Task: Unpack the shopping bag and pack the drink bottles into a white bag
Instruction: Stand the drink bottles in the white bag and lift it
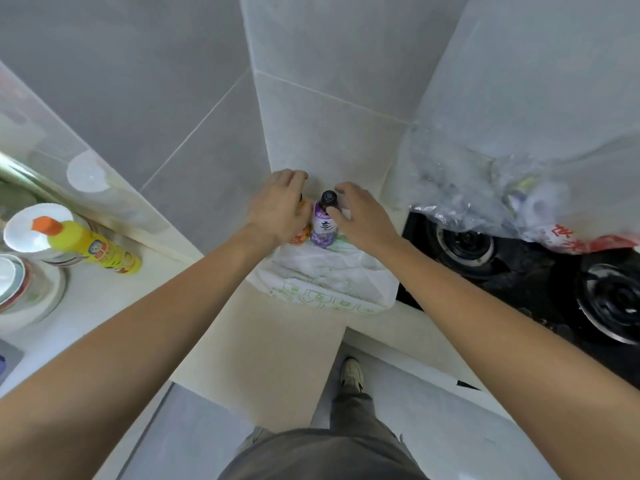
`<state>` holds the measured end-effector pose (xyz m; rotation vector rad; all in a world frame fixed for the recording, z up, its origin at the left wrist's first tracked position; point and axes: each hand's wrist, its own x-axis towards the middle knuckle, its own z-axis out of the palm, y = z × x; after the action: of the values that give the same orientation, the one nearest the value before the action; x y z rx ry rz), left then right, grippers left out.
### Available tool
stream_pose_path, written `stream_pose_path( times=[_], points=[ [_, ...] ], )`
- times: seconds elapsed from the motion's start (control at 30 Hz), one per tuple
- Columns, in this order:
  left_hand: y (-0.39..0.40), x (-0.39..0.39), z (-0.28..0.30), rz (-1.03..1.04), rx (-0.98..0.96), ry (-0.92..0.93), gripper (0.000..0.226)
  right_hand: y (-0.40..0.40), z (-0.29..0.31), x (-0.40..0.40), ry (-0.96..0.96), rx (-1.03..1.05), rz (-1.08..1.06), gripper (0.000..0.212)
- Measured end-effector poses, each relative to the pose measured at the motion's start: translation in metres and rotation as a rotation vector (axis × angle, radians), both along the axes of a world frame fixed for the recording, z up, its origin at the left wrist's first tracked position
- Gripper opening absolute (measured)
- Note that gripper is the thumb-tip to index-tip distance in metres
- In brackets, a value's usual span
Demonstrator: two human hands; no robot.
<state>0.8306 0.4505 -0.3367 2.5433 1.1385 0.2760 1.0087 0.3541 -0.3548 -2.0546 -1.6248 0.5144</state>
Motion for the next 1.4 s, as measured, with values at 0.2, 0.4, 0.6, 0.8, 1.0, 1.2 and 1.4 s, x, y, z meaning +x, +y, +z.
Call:
stream_pose_path(
  times=[0.2, 0.4, 0.6, 0.8, 1.0, 1.2, 1.4],
  points=[
    [-0.032, 0.003, 0.022, -0.191, 0.204, -0.014, 0.043, -0.059, 0.022, -0.003, -0.184, 0.008, -0.075, 0.048],
    [-0.081, 0.03, 0.035, -0.316, 0.286, -0.021, 0.046, -0.141, 0.034, 0.008, -0.275, 0.032, -0.235, 0.052],
    [-0.153, 0.087, 0.054, -0.462, 0.285, -0.047, 0.052, -0.234, 0.05, 0.043, -0.285, 0.009, -0.403, 0.059],
    [-0.257, 0.156, 0.054, -0.533, 0.293, -0.047, 0.054, -0.35, 0.056, 0.098, -0.304, 0.0, -0.496, 0.059],
    [-0.391, 0.231, 0.048, -0.583, 0.29, -0.004, 0.062, -0.48, 0.061, 0.16, -0.346, 0.017, -0.565, 0.06],
    [-0.511, 0.312, 0.053, -0.701, 0.246, -0.035, 0.063, -0.598, 0.072, 0.216, -0.343, 0.007, -0.705, 0.061],
    [-0.572, 0.392, 0.042, -0.791, 0.199, -0.034, 0.065, -0.677, 0.058, 0.284, -0.329, -0.023, -0.838, 0.06]
  ],
)
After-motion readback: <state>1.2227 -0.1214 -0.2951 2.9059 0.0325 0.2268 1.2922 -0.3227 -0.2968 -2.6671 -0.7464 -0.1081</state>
